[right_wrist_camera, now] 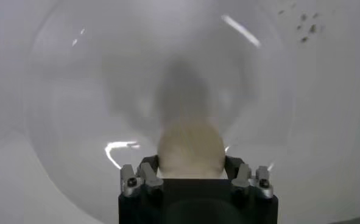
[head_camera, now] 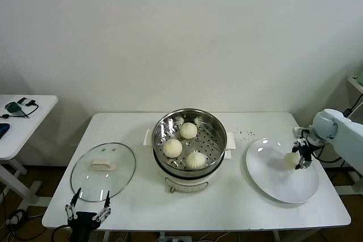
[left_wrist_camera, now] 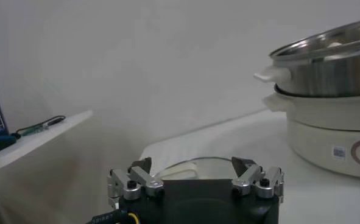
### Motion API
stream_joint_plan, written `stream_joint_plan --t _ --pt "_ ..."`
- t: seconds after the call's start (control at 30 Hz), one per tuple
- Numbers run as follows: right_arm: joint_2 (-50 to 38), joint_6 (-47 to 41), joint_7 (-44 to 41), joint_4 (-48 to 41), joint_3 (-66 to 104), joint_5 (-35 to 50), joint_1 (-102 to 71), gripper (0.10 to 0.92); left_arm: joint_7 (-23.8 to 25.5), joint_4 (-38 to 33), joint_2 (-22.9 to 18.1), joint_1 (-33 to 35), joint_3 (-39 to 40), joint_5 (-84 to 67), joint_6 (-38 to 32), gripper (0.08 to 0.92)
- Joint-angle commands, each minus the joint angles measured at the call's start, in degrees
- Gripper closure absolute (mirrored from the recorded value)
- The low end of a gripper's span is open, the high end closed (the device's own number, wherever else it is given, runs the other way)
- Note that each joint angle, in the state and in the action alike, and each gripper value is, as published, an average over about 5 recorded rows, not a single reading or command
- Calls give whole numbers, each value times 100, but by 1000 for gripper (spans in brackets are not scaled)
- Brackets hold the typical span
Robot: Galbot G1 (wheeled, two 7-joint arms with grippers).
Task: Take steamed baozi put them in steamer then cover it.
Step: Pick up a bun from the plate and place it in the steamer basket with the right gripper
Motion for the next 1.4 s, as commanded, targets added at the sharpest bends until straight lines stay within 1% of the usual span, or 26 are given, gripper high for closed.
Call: stream_joint_plan --t 0.03,0.23,0.57,0.77,1.1,1.4 --pt "197 -334 16 668 -2110 2048 2625 332 6 -115 45 16 85 -41 -21 177" --pt "957 -517 116 1115 -3156 3175 3995 338 14 -167 97 43 157 -31 -60 177" --pt "2273 -769 374 1544 -4247 4612 4845 338 65 -427 169 94 216 -26 5 177" --pt "2827 -1007 681 1621 -4404 4773 4434 335 66 -438 186 118 243 -5 -21 177" --pt "3471 -1295 1173 1489 -4517 4741 3592 334 122 -407 301 72 198 -14 23 177" --pt "3488 -1320 1280 1304 -4517 4397 3050 332 111 -297 297 41 204 -40 16 177"
